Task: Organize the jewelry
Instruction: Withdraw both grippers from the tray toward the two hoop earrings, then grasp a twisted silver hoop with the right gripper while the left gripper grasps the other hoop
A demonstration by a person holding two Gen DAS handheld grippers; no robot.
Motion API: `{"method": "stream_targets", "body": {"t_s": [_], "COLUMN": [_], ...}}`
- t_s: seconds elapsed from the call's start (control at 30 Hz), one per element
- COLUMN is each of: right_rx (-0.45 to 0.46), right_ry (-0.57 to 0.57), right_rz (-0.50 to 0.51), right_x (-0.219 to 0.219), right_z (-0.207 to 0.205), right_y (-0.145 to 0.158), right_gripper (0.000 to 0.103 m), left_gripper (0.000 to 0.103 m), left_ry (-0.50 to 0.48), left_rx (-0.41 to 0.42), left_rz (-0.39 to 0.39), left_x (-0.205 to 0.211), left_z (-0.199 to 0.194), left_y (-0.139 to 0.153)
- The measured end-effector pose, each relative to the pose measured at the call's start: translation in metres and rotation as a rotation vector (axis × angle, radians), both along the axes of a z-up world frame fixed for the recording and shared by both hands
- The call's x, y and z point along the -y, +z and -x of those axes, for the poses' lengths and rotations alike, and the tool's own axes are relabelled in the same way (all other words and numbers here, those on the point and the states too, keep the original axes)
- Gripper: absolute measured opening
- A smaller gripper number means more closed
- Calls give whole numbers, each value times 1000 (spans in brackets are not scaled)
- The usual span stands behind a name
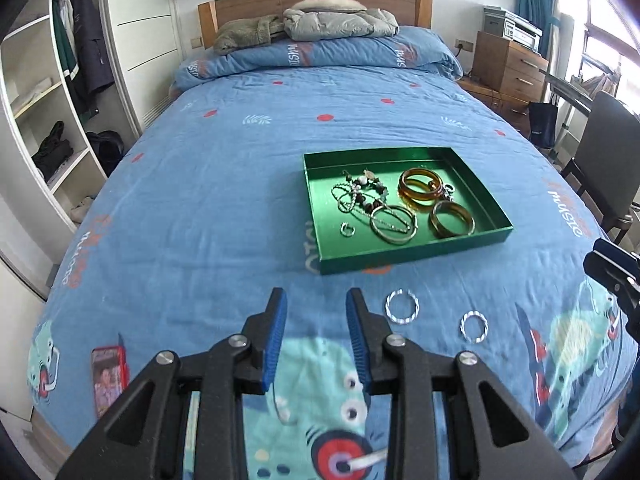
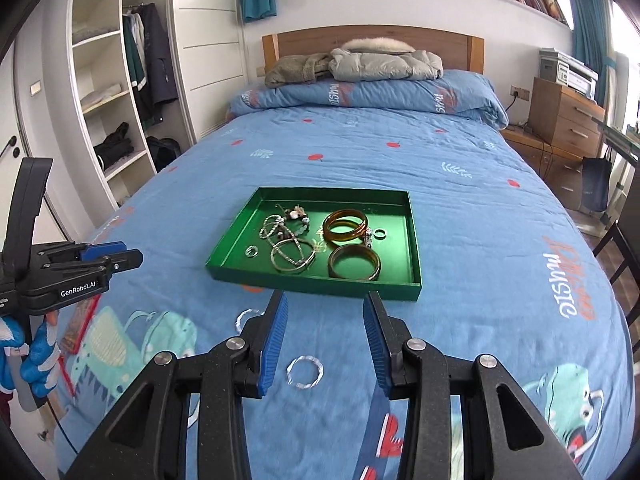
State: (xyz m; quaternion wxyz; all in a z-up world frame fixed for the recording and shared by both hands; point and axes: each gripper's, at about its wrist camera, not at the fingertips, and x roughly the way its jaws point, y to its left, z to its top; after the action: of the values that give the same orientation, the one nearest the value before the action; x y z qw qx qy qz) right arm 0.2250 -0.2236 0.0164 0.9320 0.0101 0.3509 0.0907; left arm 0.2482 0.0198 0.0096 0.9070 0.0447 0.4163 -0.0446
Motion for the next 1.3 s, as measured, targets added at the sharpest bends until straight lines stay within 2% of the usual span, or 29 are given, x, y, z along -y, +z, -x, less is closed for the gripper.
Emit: {"method": "stream_targets", "body": {"t_s": [0.23,0.37,0.63,0.97,1.3], "right_rx": [36,66,123,131,125], "right_ry": [-1,5,35,28,4], "right_rz": [-32,-34,-37,-34,-47], "right_x": [-2,-2,-7,-3,5], "right_z": [56,82,124,148,150], "right_y": [16,27,44,43,37], "right_gripper": [39,39,39,39,39], "left_gripper": [29,29,29,29,29], "left_ry": [17,12,25,51,77], "left_rx": [0,20,44,42,126], "left_rz": [17,-4,-5,21,12], "left_x": [-13,-12,-16,-20,-18], "left_z": [50,76,110,135,147], "left_y": [12,18,26,19,27]}}
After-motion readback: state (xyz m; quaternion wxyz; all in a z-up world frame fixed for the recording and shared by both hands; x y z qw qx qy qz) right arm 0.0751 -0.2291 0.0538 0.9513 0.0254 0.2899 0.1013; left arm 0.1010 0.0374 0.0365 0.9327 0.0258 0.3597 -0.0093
